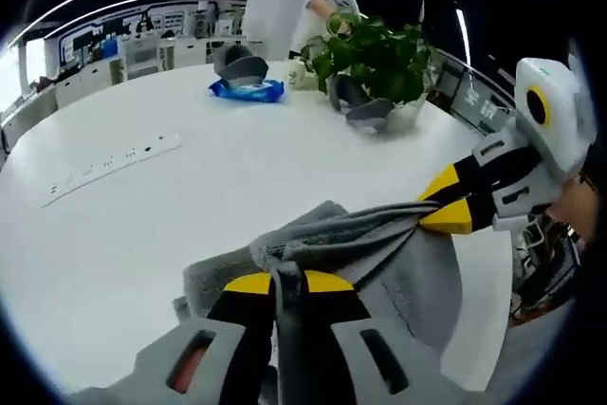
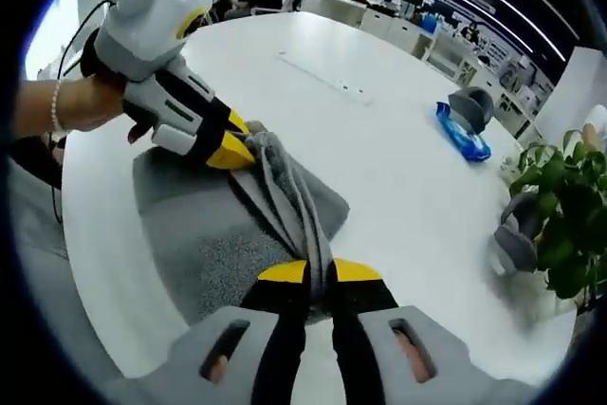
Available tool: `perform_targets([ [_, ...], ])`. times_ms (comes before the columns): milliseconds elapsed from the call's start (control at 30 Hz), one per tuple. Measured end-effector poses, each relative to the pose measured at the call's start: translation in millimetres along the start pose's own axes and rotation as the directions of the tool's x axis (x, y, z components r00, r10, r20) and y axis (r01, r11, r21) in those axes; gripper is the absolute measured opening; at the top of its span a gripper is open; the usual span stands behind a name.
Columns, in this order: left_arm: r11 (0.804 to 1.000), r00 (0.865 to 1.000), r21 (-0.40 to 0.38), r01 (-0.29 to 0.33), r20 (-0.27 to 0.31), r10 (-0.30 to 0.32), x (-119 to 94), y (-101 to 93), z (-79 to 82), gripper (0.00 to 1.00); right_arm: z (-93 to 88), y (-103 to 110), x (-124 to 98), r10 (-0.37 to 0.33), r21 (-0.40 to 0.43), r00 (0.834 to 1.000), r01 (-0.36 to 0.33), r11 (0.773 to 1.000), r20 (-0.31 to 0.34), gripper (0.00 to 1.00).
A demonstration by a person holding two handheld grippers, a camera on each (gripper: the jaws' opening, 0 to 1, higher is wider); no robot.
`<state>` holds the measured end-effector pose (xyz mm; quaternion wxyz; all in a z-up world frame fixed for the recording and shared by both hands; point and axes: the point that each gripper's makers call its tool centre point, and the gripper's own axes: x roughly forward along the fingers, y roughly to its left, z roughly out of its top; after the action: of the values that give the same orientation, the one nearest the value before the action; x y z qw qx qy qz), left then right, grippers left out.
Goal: Fold the towel on the table until its edges align and the towel forms a compact rectangular stack.
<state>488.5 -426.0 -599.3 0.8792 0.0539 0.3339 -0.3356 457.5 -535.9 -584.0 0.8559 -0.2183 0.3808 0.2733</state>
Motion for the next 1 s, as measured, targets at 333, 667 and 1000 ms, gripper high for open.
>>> perform_targets([
  [333, 0.981, 0.980, -0.110, -0.158, 0.104, 0.170, -36.4, 33.3, 0.6, 0.10, 55.4, 8.0, 18.2, -0.035, -0.213, 0.990, 0.064, 0.975, 0.135, 0.06],
  [667, 0.965, 0.967, -0.228, -0.131, 0.185, 0.175, -59.6, 43.6, 3.4, 0.08, 73.2, 10.9, 11.6, 0.014, -0.025, 0.952, -0.006, 1.000, 0.304, 0.15],
  [1000, 0.977, 0.961, -0.160, -0.138, 0.215, 0.171, -73.7, 35.1, 17.6, 0.08, 51.3, 6.2, 18.1, 0.119, 0.204, 0.936, -0.195, 0.959, 0.332, 0.36],
])
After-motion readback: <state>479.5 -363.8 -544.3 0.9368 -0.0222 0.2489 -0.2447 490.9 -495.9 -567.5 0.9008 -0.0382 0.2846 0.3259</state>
